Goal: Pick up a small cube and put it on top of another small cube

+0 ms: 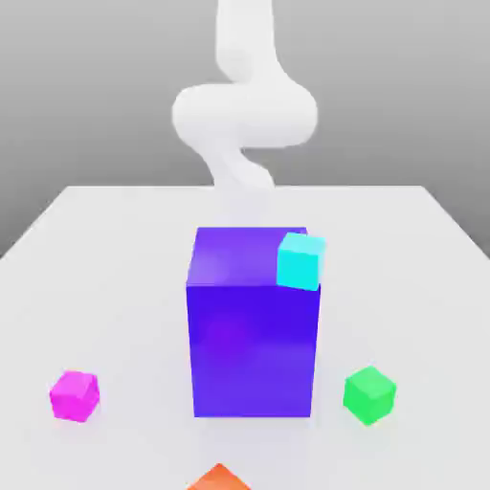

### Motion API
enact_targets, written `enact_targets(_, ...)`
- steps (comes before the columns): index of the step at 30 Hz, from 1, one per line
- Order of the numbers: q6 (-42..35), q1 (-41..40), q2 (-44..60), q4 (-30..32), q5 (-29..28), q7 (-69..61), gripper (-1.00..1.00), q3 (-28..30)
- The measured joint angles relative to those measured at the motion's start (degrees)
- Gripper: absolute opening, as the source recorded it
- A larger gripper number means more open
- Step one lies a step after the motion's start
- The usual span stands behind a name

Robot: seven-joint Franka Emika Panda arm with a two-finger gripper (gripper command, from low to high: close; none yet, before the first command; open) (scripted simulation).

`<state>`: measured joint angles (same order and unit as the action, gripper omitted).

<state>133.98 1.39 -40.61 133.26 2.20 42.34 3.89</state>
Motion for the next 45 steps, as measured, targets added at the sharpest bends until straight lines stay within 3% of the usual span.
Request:
enact_targets(10, 8.79, 4.26, 21.24, 5.92, 9.78, -14.83, 0.0, 14.52)
enact_targets(18, 15.74, 2.57, 37.89, 10.58, 17.09, -26.2, 0.0, 21.31)
enact_targets(25, 23.17, -1.91, 50.13, 15.21, 15.27, -30.3, 0.0, 24.67)
enact_targets(28, 26.29, -3.82, 54.54, 15.24, 17.3, -32.79, 0.0, 23.63)
enact_targets(34, 32.31, -11.47, 63.35, 12.88, 27.27, -40.52, 0.0, 14.06)
enact_targets(35, 32.85, -12.31, 64.09, 12.69, 28.05, -41.12, -1.0, 13.05)
enact_targets(41, 33.03, -12.76, 64.44, 12.58, 28.36, -41.36, -1.0, 12.54)
enact_targets(45, 30.26, -9.02, 60.22, 13.78, 23.25, -37.47, -1.0, 17.34)
